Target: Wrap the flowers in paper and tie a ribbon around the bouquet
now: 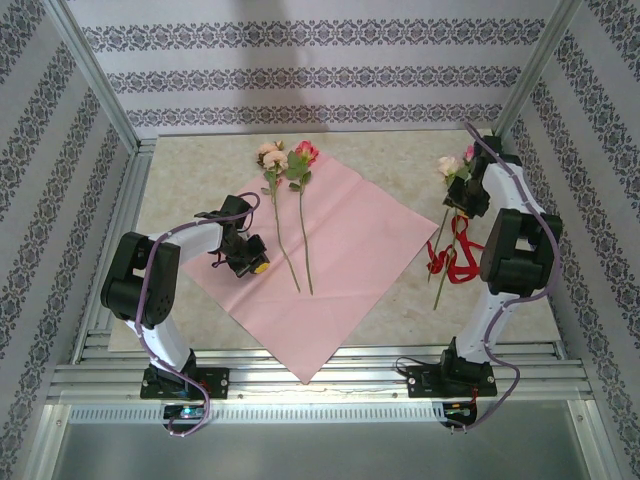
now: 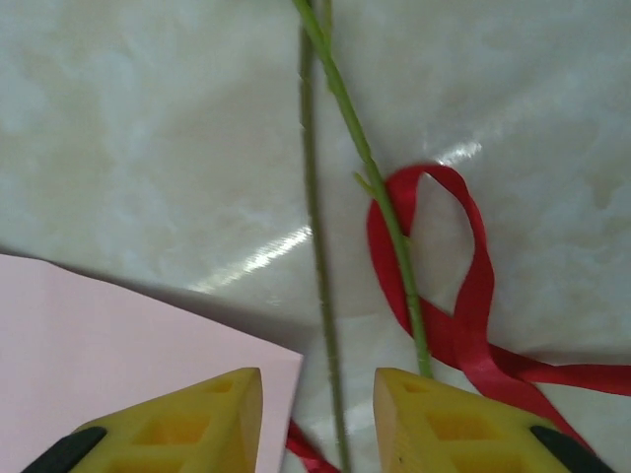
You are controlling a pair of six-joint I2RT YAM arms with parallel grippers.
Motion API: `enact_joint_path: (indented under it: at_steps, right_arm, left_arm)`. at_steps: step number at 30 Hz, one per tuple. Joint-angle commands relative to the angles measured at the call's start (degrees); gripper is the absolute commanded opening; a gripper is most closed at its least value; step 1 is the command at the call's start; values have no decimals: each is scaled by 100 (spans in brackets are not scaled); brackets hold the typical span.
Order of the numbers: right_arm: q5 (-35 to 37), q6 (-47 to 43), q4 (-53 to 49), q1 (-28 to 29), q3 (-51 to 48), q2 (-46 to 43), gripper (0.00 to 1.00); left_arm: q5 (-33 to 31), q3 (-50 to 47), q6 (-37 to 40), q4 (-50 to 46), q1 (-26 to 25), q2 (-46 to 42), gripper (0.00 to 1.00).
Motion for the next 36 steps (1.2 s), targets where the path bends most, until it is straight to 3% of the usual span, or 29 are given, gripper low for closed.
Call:
enact_joint_path:
  at_steps: [1, 8, 17, 36]
  right_arm:
    - [162, -280, -81, 14, -189, 101, 33]
    - [194, -432, -163, -49, -227, 439, 28]
    - [207, -313, 176, -158, -1195, -15, 27]
    - [334, -464, 197, -432, -1225, -309, 26]
  left_arm:
    - [120, 48, -37, 60, 26, -75, 4]
    - [153, 165, 4, 10, 25, 11, 4]
    - [202, 222, 7, 27, 27, 93, 4]
    - [221, 200, 31, 16, 31, 93, 4]
